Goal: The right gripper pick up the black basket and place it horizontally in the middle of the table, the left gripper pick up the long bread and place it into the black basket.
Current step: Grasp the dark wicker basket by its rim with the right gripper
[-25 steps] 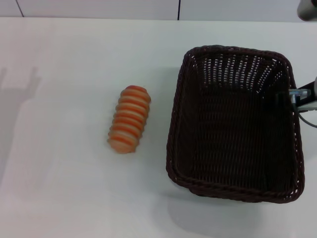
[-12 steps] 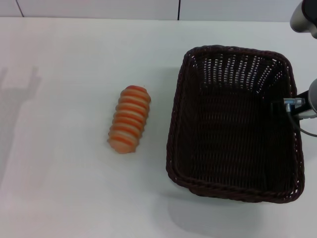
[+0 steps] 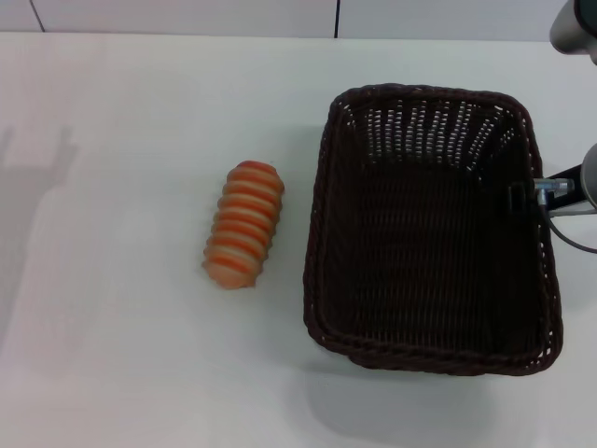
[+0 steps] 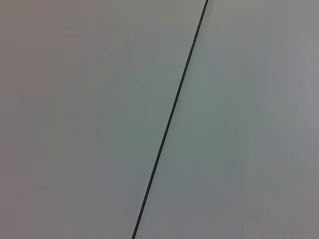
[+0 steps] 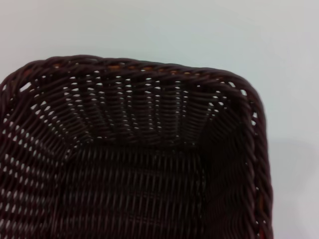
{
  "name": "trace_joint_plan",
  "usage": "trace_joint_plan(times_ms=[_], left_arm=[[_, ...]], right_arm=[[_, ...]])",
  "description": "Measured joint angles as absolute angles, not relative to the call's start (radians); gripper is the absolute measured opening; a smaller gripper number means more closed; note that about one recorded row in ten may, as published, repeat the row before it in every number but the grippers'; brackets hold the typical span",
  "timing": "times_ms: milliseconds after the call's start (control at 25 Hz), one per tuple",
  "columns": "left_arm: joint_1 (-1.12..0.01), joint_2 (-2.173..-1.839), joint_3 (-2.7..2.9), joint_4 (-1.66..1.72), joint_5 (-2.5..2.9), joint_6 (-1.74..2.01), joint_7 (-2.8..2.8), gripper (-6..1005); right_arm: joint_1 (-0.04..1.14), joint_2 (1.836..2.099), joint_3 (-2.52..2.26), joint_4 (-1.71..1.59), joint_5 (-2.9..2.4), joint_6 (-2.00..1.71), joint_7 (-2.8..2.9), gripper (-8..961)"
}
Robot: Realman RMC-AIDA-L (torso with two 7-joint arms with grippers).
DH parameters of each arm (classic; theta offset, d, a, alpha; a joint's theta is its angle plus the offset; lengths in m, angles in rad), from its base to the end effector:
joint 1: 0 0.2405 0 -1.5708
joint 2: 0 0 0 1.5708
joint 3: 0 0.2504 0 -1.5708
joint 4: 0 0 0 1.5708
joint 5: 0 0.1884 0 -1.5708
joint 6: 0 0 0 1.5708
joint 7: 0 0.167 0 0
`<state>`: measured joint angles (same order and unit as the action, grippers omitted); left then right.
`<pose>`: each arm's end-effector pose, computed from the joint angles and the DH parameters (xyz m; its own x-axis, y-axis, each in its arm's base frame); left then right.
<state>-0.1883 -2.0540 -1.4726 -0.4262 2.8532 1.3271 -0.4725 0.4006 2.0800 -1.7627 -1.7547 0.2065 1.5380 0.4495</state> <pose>-0.3086 0.3025 0.0774 0.4287 -0.3234 0.8436 0.8704 -0.1022 -0.4815 0.1861 0.3068 -0.0086 0.3465 -0.8978 -0.2719 -0.7256 -0.0729 -0.6842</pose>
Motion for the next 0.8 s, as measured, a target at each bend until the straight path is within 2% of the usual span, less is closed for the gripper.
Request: trace_joint_plan(times_ms=[200, 800], left_arm=[[-0.184, -2.054, -1.473, -0.428, 2.853, 1.336, -0.473, 862], [-0.173, -2.053, -1.473, -0.431, 2.853, 1.345, -0.472, 862]], right_arm=[[0.398, 2.08, -1.763, -1.75, 0.207, 1.531, 0.443, 294], [0.378, 2.079, -1.816, -1.729, 0.216, 1.364, 0.423, 209]])
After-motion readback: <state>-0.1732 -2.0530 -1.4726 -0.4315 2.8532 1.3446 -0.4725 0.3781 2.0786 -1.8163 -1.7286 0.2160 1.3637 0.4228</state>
